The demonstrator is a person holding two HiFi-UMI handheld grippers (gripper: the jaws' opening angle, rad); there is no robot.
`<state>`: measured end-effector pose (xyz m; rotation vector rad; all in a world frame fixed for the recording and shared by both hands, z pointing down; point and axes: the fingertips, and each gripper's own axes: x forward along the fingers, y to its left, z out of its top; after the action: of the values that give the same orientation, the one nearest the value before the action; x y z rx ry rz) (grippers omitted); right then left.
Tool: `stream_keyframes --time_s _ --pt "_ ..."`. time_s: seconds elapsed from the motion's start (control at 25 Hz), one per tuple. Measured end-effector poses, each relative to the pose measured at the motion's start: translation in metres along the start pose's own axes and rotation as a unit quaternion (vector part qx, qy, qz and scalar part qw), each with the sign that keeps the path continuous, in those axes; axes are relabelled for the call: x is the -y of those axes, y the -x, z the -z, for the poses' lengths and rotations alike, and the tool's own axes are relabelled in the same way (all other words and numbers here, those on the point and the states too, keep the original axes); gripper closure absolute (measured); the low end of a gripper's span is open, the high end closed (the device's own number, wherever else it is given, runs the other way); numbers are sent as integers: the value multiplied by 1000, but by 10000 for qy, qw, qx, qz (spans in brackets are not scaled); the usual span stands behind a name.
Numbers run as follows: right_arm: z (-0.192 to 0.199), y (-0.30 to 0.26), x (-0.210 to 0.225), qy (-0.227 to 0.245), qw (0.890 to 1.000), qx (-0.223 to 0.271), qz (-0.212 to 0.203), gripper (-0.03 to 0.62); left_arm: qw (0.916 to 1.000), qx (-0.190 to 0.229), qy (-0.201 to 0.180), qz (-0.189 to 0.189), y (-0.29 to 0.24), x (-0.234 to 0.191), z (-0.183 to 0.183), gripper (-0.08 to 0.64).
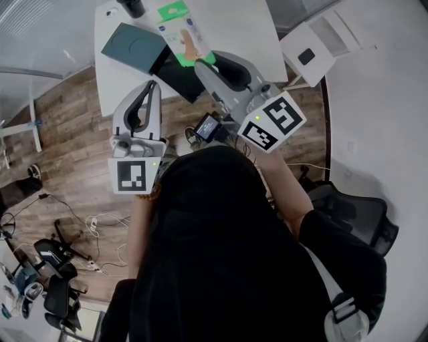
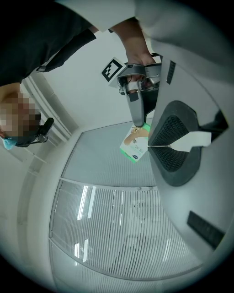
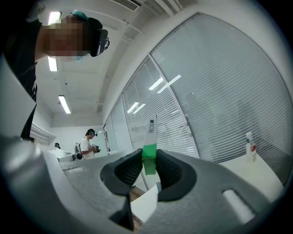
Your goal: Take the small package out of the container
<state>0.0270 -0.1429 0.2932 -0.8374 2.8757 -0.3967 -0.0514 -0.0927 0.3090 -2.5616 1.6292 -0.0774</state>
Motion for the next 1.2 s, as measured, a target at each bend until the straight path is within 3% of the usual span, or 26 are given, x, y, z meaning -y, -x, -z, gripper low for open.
stream_keyframes --time_s 0.16,0.44,1.2 --pt "-3 4 -5 305 9993 197 -25 506 10000 -71 8 1 1 2 4 557" --pt "15 5 -8 526 9986 30 11 506 10000 -11 -11 83 2 5 3 557" --pt "44 1 4 389 9986 -339 -102 505 9995 -281 139 35 -5 10 23 557"
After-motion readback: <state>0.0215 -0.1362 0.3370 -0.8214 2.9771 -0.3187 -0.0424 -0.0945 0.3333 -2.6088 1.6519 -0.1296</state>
